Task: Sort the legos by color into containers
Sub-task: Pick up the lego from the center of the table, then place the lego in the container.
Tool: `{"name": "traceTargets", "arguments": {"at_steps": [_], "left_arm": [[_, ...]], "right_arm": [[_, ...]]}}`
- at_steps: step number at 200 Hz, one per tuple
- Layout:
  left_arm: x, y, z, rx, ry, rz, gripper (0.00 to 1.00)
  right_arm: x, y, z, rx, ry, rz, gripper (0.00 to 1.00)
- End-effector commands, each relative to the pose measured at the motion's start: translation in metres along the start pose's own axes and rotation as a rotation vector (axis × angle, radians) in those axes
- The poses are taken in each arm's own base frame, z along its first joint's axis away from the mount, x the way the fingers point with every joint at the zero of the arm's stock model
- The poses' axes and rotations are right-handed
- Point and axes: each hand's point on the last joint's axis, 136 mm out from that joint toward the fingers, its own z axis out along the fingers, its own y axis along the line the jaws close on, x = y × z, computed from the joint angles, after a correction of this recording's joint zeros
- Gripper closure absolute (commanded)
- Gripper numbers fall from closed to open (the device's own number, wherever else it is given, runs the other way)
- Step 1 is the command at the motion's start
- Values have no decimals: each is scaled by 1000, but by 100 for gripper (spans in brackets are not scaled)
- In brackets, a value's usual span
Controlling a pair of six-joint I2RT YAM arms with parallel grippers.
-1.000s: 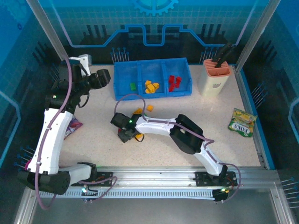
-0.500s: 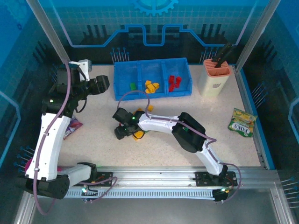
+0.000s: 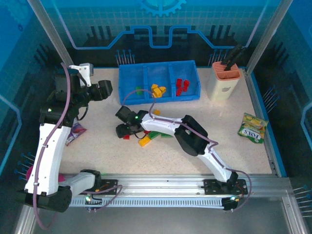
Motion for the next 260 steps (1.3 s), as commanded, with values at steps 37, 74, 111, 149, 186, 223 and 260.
{"name": "traceTargets", "arguments": {"at_steps": [37, 74, 111, 149, 186, 223, 260], "left_arm": [[4, 5, -2, -16, 3, 34, 24], [7, 6, -1, -19, 9, 27, 23], [15, 7, 0, -2, -7, 54, 16], [7, 15, -10, -25, -124, -9, 1], [5, 43, -17, -159, -223, -112, 1], [12, 33, -13, -96, -201, -41, 1], [48, 30, 18, -67, 27, -83, 2]], "right_arm": [[23, -25, 22, 144, 108, -52, 41], [46, -31, 20, 182, 193, -143, 61], [57, -37, -14, 201, 216, -295, 72], [16, -35, -118, 152, 63, -444, 73], [-11, -86, -206, 215, -51, -407, 73], [-30, -164, -247, 305, -130, -310, 73], [-67, -241, -252, 381, -220, -223, 75]]}}
